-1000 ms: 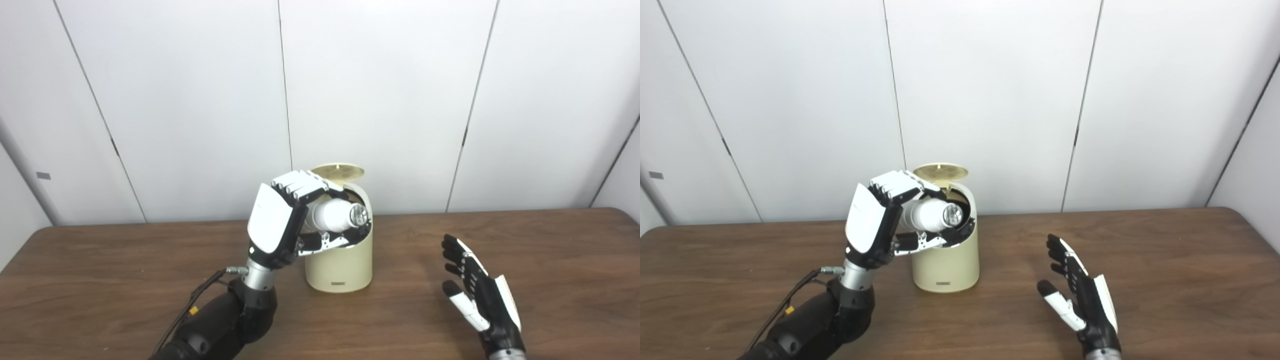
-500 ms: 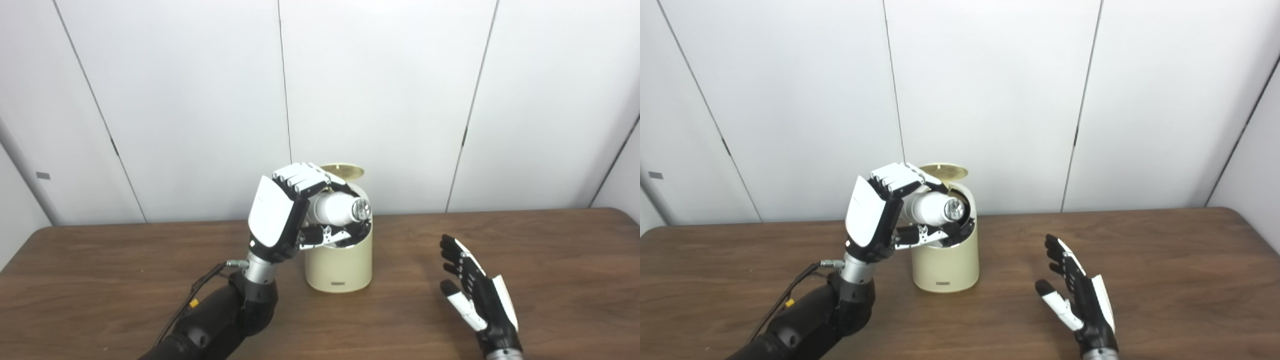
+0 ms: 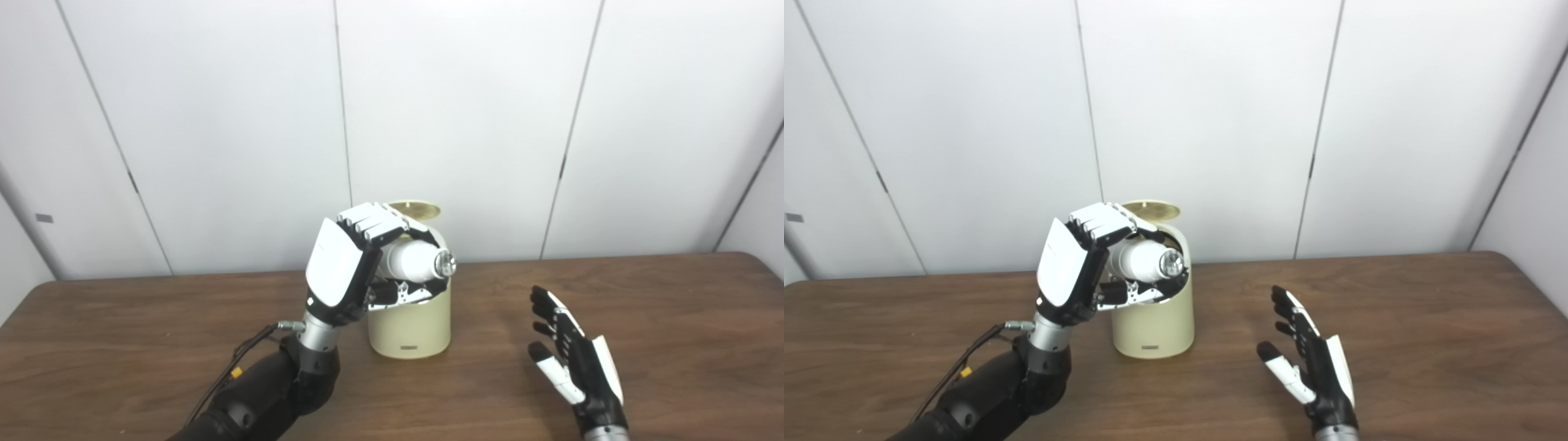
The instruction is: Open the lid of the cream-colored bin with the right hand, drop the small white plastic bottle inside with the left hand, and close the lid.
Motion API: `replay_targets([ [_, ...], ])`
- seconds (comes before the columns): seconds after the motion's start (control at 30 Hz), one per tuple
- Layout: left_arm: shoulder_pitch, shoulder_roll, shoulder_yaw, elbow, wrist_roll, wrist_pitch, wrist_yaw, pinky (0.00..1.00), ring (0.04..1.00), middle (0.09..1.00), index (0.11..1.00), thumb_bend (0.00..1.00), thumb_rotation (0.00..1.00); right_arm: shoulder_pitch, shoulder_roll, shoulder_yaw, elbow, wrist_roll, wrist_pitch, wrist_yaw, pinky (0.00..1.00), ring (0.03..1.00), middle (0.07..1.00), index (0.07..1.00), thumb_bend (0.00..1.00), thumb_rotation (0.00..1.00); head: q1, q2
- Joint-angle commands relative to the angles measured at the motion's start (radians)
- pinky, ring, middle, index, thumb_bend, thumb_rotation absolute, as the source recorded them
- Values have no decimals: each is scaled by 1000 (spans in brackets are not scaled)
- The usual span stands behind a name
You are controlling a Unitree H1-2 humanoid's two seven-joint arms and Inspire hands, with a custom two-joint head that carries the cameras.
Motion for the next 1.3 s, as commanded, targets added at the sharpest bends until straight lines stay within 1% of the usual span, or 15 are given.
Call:
replay_targets([
  [0.0,-76,-16,-6,9,-27,-1,33,431,502,477,451,502,0,-12,2,-3,-29,-9,-24,-19,813,875,888,890,996,894,-7,0],
  [0.17,-97,-32,-43,48,-48,-1,60,424,504,479,448,502,0,-3,10,-6,-35,-19,-20,-29,800,865,879,881,1000,900,-20,-4],
  [0.23,-101,-36,-56,58,-56,-1,69,421,506,481,445,502,0,0,14,-6,-36,-13,-20,-30,813,871,882,885,1000,888,-24,-4],
  [0.4,-112,-40,-89,72,-86,-1,77,427,505,480,447,502,0,18,24,1,-55,-23,-21,-37,804,867,879,881,1000,893,-41,7],
  [0.57,-114,-34,-116,58,-112,-1,74,429,502,481,448,502,0,38,39,9,-86,-24,-10,-35,793,871,878,880,1000,896,-65,21],
  [0.67,-120,-39,-134,70,-124,-1,81,434,502,482,445,502,0,51,44,11,-106,-20,1,-31,789,870,876,877,1000,888,-60,30],
  [0.83,-116,-45,-125,99,-126,-1,74,437,509,480,450,502,0,61,33,4,-107,-17,3,-30,809,877,880,876,1000,892,-50,32],
  [0.93,-120,-42,-131,132,-130,-1,83,435,514,478,447,501,0,63,29,4,-109,-14,6,-26,808,876,881,879,1000,900,-50,28],
  [1.1,-123,-36,-148,186,-192,-1,63,466,522,481,445,500,0,72,34,10,-124,-9,10,-20,801,875,881,883,1000,892,-58,27],
  [1.27,-131,-37,-161,221,-237,-1,48,475,525,483,444,500,0,82,43,19,-137,-12,8,-17,802,877,882,883,1000,888,-71,31],
])
